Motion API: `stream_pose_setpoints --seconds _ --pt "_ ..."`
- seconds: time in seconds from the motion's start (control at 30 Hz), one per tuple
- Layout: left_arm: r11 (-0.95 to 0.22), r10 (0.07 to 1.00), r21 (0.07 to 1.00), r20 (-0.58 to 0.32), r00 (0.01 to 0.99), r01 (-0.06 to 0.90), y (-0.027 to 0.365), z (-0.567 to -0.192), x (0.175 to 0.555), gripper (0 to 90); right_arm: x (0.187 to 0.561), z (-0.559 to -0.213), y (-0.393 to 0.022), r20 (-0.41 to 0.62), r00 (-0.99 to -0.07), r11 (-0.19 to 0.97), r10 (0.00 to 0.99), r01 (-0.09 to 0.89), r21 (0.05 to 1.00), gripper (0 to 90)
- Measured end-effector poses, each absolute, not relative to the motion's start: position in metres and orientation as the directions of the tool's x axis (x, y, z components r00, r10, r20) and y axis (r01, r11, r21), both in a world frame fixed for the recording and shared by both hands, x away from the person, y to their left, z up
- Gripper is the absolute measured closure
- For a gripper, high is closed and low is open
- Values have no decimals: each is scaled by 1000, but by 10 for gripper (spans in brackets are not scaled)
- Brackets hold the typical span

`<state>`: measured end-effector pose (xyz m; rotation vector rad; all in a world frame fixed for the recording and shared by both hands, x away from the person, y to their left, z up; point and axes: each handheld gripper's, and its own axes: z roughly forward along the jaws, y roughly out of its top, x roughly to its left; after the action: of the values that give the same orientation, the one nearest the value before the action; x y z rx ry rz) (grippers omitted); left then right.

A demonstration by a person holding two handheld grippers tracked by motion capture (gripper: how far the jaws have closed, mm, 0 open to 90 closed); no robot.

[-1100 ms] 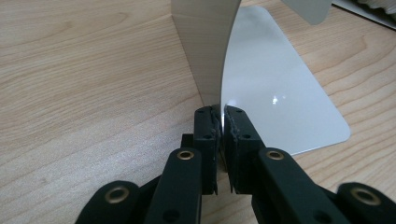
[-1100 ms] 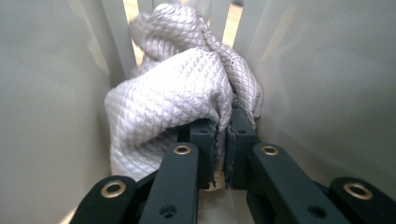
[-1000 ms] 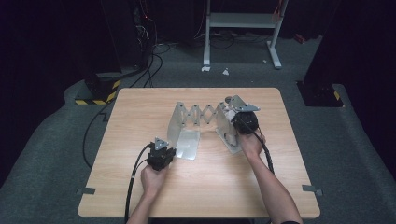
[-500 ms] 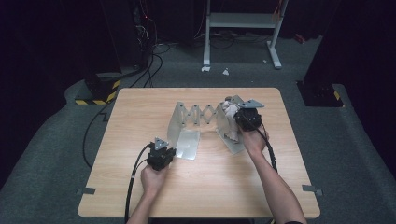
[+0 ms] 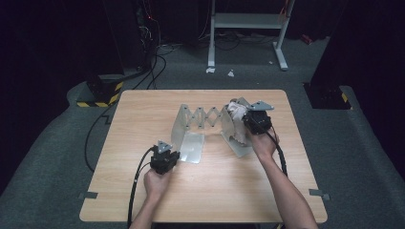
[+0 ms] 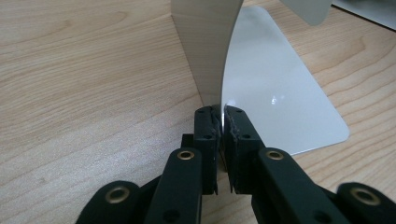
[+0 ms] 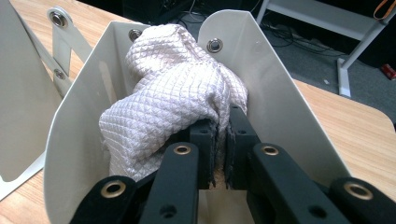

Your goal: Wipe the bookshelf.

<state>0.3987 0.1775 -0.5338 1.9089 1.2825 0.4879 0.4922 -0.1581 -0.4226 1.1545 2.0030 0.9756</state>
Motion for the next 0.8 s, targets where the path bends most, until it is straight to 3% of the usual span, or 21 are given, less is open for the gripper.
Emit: stream_pose_setpoints --seconds 0.8 --pt "-196 902 770 -100 419 606 177 -534 399 835 482 -415 -175 -142 -420 332 896 424 843 848"
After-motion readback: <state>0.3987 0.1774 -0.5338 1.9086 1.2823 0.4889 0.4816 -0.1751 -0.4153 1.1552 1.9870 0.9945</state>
